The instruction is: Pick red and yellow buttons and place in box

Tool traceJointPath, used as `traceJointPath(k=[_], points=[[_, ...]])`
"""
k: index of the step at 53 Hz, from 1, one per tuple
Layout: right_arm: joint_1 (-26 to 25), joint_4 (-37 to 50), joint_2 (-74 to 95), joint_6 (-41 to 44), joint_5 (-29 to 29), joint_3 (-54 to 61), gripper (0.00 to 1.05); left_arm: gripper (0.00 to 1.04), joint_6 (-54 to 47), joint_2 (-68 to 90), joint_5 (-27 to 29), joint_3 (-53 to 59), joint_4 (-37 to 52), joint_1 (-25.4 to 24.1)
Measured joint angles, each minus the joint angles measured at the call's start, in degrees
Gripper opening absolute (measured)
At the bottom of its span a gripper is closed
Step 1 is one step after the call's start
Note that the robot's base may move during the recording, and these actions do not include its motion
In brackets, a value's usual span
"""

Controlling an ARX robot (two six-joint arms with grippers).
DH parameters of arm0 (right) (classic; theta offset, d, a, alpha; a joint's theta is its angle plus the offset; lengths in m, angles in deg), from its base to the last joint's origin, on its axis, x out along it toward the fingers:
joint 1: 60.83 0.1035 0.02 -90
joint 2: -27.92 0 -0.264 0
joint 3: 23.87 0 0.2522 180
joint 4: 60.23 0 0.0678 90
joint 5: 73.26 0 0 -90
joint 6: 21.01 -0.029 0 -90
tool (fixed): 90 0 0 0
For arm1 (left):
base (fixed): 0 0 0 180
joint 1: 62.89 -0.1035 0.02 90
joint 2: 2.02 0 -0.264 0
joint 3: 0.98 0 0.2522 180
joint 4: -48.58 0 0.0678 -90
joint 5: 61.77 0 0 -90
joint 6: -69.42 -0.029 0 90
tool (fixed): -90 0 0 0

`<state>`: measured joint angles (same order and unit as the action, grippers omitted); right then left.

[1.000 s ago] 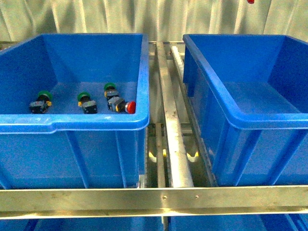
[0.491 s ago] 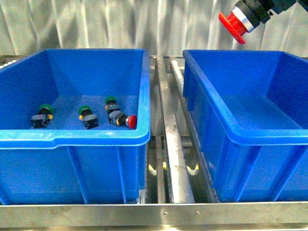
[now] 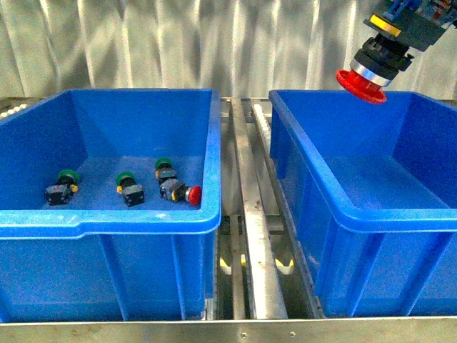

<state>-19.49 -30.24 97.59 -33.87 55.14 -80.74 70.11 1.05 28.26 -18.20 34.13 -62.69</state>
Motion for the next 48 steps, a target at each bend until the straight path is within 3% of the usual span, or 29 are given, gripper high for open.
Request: traceJointPath(k=[27,48], points=[[4.55,2.51,2.21,2.86,7.26,0.0,0.4,0.03,-0.04,-2.23,0.0,2.19,0.52,0.0],[5.81,1.01,0.59,3.1,10.05,1.33,0.4,0.67,-0.09,-2.23,0.0,2.19,0.52,0.0]])
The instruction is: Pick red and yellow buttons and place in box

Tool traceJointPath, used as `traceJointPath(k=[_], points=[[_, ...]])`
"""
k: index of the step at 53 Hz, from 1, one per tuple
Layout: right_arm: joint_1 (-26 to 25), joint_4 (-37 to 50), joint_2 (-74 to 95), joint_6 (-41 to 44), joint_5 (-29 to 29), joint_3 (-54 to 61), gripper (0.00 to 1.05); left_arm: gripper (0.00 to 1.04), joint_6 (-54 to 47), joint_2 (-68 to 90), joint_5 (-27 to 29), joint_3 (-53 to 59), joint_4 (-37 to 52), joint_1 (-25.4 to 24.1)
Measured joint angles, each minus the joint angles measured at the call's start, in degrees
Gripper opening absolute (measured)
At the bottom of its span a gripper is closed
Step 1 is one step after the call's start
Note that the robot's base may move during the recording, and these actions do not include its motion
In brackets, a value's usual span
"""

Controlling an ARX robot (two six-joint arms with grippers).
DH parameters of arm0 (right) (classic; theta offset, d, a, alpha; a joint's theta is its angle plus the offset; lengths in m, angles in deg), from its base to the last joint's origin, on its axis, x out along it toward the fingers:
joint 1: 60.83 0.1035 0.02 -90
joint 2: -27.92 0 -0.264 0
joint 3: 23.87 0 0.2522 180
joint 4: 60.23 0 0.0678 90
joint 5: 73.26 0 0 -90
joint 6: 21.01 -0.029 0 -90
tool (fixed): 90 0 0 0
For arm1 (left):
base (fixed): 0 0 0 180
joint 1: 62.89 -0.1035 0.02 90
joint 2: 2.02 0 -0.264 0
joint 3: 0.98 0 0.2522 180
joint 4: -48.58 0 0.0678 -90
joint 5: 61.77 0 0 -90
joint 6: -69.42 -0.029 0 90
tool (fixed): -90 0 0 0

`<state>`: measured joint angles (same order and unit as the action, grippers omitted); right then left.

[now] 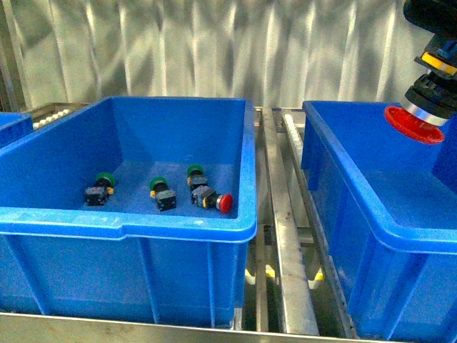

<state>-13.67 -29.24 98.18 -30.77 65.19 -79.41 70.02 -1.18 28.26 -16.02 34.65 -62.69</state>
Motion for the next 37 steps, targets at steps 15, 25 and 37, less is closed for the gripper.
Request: traceJointPath(k=[15,25,37], points=[[-1.25,-6.01,-2.08,-3.1,1.57,1.2,0.4,0.96,-0.13,0.0,-0.02,0.02,0.0,0.0],[-2.38,-6.73,-3.26,-6.08,1.18,2.21,0.4,0.97,-0.13,0.0,0.17,0.0,0.0,0.0],[-4.17,-6.95,-5.6,-6.99,1.11,3.26,0.4,0.97,-0.13,0.0,0.0,0.02,0.0,0.0]])
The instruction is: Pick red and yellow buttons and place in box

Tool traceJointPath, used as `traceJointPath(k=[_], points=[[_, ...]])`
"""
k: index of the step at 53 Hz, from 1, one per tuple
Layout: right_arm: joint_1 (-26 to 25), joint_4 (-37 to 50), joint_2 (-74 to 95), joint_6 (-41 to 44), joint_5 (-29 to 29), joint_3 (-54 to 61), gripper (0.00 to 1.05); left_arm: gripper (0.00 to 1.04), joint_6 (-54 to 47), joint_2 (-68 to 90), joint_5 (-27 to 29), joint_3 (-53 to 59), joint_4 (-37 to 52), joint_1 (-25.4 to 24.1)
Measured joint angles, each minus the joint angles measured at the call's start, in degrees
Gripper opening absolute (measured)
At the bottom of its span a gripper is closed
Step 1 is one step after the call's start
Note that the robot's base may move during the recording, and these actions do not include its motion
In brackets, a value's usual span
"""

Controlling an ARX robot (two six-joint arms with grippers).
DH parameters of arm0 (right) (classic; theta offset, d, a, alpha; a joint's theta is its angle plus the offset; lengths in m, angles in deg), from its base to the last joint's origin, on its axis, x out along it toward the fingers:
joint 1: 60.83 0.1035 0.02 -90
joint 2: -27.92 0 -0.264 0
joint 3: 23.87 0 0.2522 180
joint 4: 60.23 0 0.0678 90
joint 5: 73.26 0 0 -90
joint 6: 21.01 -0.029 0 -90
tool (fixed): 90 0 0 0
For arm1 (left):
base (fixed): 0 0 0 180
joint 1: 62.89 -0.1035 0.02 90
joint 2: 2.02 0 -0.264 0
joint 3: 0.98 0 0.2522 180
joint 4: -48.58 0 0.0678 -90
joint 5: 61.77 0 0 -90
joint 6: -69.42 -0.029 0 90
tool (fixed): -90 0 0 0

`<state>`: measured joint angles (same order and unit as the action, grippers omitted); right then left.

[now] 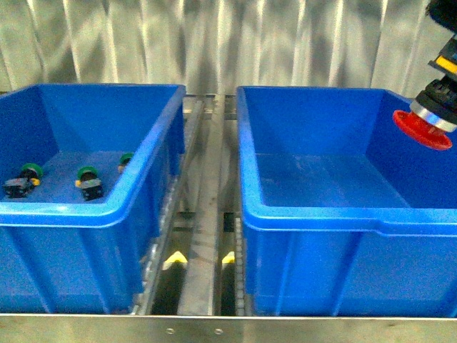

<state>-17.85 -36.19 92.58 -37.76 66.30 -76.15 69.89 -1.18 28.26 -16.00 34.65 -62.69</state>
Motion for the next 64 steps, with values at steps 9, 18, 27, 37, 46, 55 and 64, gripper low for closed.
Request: traceJointPath(k=[9,18,27,37,46,55,64], points=[[-1.64,-0.48,-3.28,-0.48,-0.31,1.75,0.4,0.97,-0.02,0.0,0.0,0.0,0.09,0.0],[-4.2,-1.97,-6.78,-1.92,-1.18,3.98,0.4,0.97,-0.02,0.0,0.02,0.0,0.09,0.0],[-5.31,-1.95,-8.98,-1.4,-0.59,5.4,0.4,0.97,0.0,0.0,0.0,0.0,0.11,0.0],[-6.54,-3.96,-6.75,5.09,-4.85,1.57,0.4,0.97,-0.09,0.0,-0.37,0.0,0.15,-0.09],[-15.5,-11.32,2.16,6.64,-18.29,-7.3,0.4,0.97,-0.09,0.0,-0.2,0.0,0.15,-0.09],[-24.5,-13.53,11.96,5.57,-27.65,-12.0,0.4,0.97,-0.11,0.0,-0.02,0.0,0.15,-0.11],[-32.09,-14.51,20.33,6.14,-35.21,-18.21,0.4,0.97,-0.09,0.0,-0.02,0.0,0.15,-0.11]])
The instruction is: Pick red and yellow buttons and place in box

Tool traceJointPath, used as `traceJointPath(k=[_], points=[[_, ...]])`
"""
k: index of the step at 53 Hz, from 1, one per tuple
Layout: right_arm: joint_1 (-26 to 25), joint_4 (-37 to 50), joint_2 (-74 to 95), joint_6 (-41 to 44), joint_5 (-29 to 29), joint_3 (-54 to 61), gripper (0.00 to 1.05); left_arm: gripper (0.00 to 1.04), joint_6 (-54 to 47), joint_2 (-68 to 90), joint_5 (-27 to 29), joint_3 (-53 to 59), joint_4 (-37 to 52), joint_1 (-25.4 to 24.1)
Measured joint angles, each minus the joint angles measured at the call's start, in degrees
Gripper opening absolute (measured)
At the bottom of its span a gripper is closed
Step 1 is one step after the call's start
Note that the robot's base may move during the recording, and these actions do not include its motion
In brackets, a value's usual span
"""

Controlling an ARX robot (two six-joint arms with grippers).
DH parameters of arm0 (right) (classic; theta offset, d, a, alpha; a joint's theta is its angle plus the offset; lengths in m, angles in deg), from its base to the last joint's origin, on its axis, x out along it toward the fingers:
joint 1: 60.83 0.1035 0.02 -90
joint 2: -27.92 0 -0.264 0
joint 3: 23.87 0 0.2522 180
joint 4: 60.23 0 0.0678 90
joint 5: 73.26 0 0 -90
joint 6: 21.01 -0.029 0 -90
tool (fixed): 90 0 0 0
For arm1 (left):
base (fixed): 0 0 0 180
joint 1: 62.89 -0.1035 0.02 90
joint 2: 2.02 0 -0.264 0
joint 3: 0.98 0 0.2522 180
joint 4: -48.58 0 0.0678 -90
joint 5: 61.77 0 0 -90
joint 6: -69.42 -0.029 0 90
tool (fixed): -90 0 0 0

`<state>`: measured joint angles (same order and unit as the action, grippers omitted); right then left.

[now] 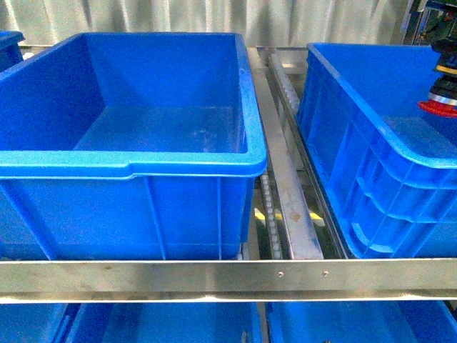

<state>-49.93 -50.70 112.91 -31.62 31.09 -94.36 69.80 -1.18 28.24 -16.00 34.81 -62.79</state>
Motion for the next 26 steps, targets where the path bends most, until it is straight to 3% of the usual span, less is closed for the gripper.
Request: traceJointPath(k=[11,21,26], points=[[-10.1,-3.3,10.29,2.45,-4.68,-9.62,0.4,0.97,0.0,0.0,0.0,0.0,0.0,0.0],[-13.6,-6.69,15.69,4.39,-7.26,-13.31,0.4,0.97,0.0,0.0,0.0,0.0,0.0,0.0],[-13.79,-9.46,17.33,5.55,-10.1,-14.27,0.54,0.97,0.0,0.0,0.0,0.0,0.0,0.0]])
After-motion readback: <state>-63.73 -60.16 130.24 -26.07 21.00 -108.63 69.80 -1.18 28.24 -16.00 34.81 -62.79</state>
